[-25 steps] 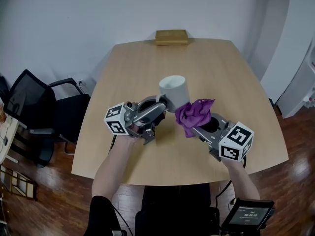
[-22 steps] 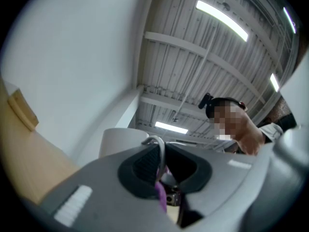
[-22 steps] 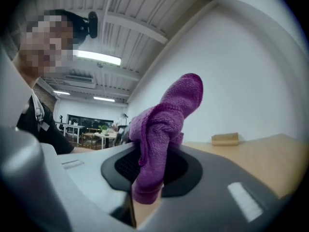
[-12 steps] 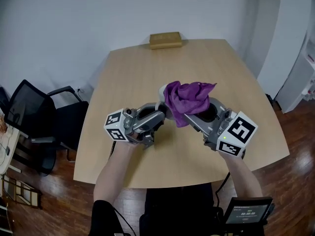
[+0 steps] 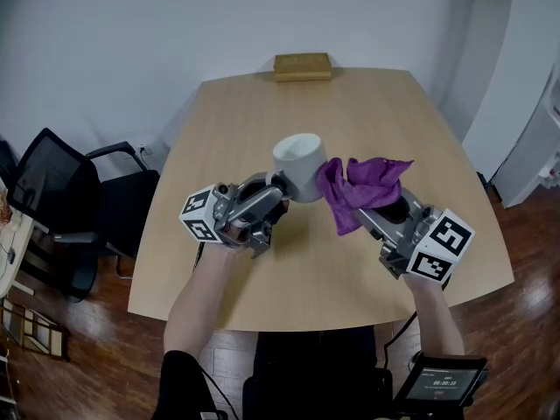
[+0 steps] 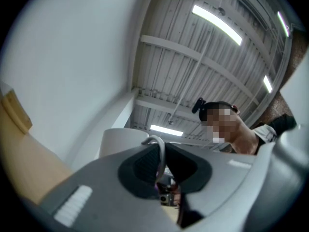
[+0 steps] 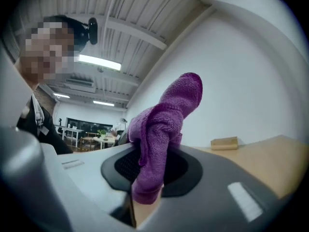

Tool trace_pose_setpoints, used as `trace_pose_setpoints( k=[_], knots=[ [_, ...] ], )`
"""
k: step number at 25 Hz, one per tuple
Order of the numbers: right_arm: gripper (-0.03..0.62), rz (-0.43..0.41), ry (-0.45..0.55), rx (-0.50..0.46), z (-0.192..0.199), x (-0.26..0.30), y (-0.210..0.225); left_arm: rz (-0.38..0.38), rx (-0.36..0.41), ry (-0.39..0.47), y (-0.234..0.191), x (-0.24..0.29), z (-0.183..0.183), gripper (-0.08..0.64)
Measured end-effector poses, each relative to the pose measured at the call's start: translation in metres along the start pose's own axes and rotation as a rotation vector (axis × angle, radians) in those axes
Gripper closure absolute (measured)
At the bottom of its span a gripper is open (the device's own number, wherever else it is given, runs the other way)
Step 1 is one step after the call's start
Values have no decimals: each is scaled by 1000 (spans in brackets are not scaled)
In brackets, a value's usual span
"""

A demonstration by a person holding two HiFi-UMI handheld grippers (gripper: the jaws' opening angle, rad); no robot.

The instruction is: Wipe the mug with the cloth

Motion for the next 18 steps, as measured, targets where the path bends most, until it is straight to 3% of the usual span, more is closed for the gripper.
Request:
trace_pose_setpoints(
  k=[4,6,10,15,18],
  knots=[
    [512,7,199,-13,-47,2,2,21,-7,-16,2,2,2,502],
    [511,-12,220,-22,-57,11,0,33,-11,-27,4,5,4,502],
    [511,-45,113,-48,-40,29,-5,53,-13,-35,5,11,12,502],
    [511,-66,47,12,-7,28,-11,63,-1,-7,7,6,2,503],
    [511,-83,-69,30,19,24,-13,59,8,8,6,2,-1,503]
  ],
)
Point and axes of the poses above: the fingertips, and each gripper's own axes: x forward along the fingers, y to its right, z out of its underside, the point moved 10 cm from there along -x, backward along the fingers, and after that the axes turned 4 degrees about -x, right-handed, at the moved point
